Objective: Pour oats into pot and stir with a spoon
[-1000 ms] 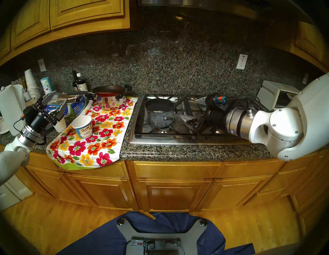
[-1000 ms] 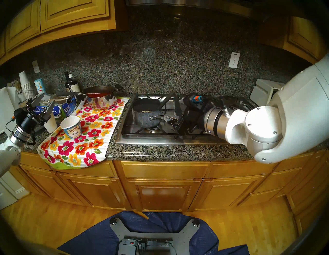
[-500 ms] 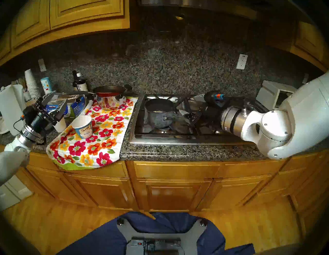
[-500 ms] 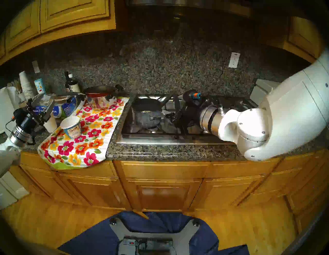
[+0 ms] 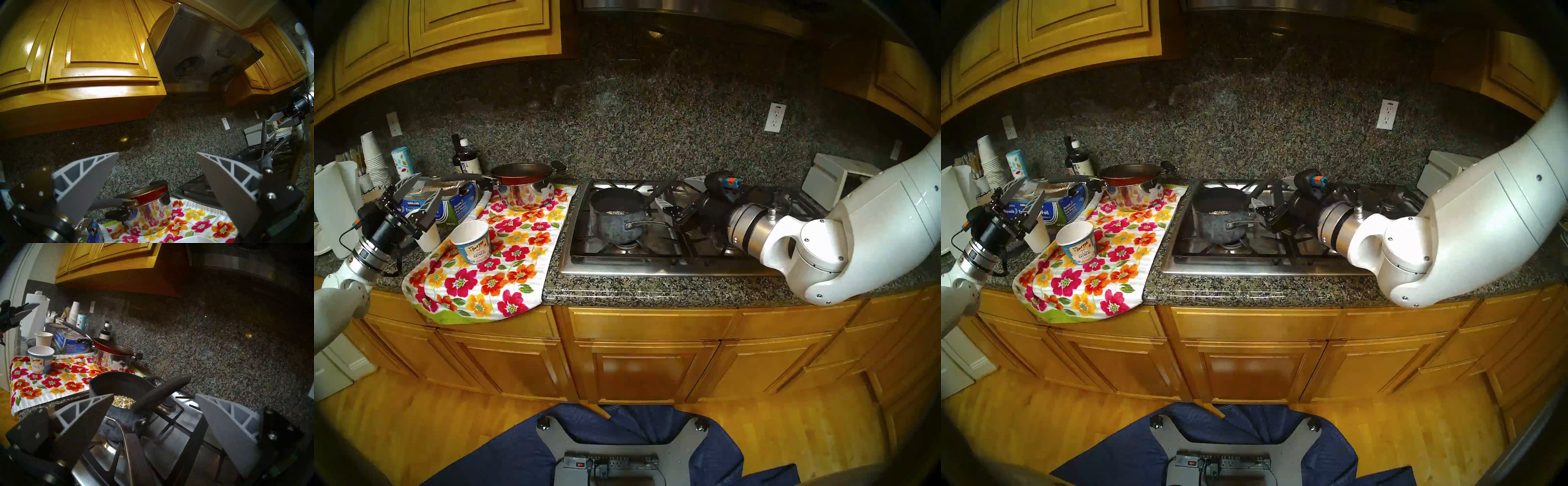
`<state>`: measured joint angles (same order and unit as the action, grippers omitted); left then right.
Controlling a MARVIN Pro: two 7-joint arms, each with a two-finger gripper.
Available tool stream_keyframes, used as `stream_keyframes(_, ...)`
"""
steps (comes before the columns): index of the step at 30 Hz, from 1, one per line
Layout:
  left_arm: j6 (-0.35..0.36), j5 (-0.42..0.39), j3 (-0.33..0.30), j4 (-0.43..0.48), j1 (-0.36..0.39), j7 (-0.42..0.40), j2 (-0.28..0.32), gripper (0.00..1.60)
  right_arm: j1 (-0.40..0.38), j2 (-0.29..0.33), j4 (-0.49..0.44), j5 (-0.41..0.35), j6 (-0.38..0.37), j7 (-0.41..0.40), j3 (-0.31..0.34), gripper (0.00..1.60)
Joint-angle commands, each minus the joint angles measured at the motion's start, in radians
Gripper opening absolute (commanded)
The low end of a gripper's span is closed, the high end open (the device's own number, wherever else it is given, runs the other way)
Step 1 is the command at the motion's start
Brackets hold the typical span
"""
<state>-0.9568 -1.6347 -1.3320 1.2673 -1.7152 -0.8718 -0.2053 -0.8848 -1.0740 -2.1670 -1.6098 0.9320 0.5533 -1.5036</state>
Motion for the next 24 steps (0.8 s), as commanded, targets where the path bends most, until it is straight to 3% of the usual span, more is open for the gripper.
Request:
stream_keyframes(1,-0.003,-0.002,-0.036,0.001,0.010,-0.105,0.010,1.60,0.064,0.029,0.072,-0.007,0.028,0.010,0.065,1.60)
stream_keyframes(10,-0.003,0.001,-0.042,0.002,0.006,-0.104,0.009,1.60,0.135,0.061,0.133,-0.011,0.028,0.002,0.135,1.60)
stream_keyframes(24,-0.003,-0.001,-0.050,0.000,0.003,-0.116,0.005,1.60,0.283,0.168,0.210,-0.077,0.028,-0.052,0.298,1.60)
